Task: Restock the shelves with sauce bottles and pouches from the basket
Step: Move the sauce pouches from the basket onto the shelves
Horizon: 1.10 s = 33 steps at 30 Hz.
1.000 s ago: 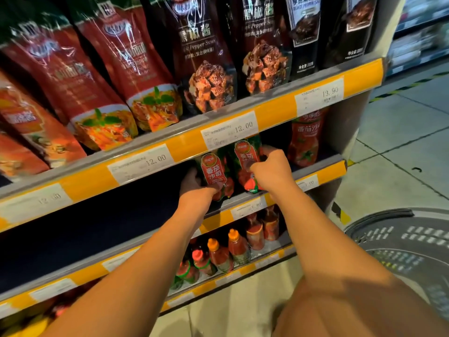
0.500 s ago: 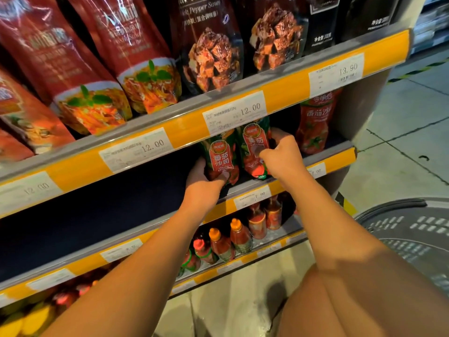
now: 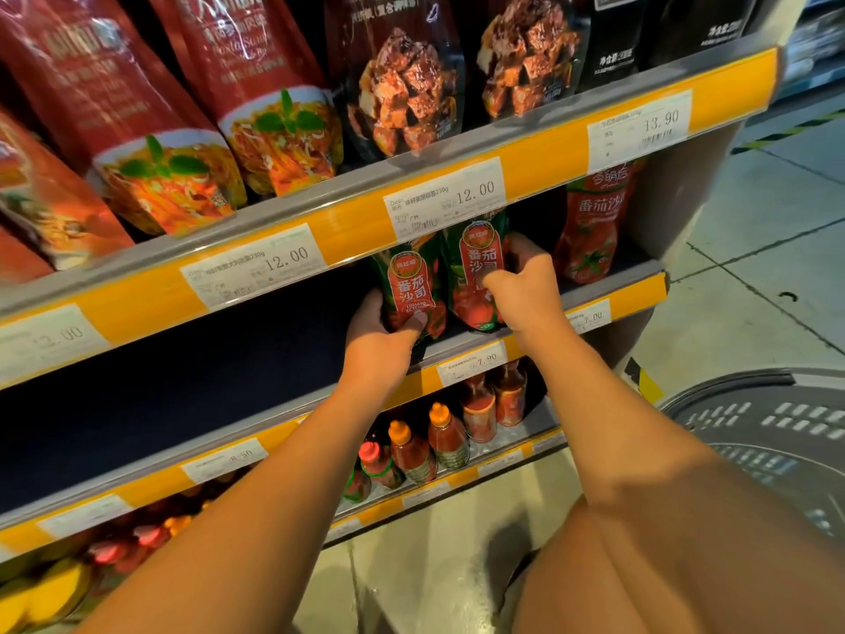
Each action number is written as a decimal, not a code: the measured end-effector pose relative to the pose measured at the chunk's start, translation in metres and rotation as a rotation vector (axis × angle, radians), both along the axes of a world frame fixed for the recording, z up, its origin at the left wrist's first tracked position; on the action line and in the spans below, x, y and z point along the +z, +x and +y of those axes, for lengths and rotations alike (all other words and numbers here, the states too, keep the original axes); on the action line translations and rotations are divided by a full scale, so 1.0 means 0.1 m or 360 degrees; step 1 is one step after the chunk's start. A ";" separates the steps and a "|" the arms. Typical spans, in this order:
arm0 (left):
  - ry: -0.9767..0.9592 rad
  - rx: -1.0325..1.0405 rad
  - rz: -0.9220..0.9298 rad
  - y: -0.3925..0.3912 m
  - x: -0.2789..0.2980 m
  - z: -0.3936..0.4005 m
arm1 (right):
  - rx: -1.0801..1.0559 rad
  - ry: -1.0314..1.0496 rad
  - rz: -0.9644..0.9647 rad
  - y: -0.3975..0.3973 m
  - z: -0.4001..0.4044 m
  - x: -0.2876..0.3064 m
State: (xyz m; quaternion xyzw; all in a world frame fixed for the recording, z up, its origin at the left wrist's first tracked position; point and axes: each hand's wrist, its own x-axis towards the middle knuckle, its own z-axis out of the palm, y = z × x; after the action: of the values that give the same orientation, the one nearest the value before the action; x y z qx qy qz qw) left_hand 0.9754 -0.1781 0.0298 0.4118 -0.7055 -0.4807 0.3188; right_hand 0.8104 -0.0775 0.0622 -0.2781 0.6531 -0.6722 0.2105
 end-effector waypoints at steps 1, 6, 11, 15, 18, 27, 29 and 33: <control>0.0000 -0.0003 -0.0003 0.00 0.00 0.00 | 0.0017 0.0024 -0.0008 0.00 0.01 0.00; 0.0024 -0.0006 0.0005 0.00 0.01 0.00 | 0.0213 0.0380 0.0272 -0.13 0.16 0.05; 0.0035 -0.0009 0.0009 0.00 -0.01 -0.03 | 0.0300 0.0660 0.0467 -0.27 0.33 0.05; 0.0065 -0.0026 -0.0021 -0.03 0.03 -0.07 | 0.0227 0.0636 0.0506 -0.25 0.32 0.06; 0.0056 -0.0043 -0.0088 -0.03 0.07 -0.10 | 0.0173 0.0608 0.0484 -0.24 0.30 0.02; -0.0041 -0.0045 -0.0162 -0.10 0.17 -0.11 | -0.0014 0.0600 0.0472 -0.26 0.12 -0.08; -0.0076 -0.0037 -0.0226 -0.10 0.19 -0.12 | -0.0058 0.0604 0.0476 -0.27 0.09 -0.10; -0.0126 -0.0017 -0.0283 -0.13 0.18 -0.13 | -0.0147 0.0630 0.0504 -0.25 0.03 -0.11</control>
State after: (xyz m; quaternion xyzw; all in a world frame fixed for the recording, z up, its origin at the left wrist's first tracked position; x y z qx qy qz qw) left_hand 0.9624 -0.1907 0.0480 0.4363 -0.7515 -0.4158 0.2684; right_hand 0.7853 -0.0746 0.0515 -0.3031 0.8088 -0.4883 0.1249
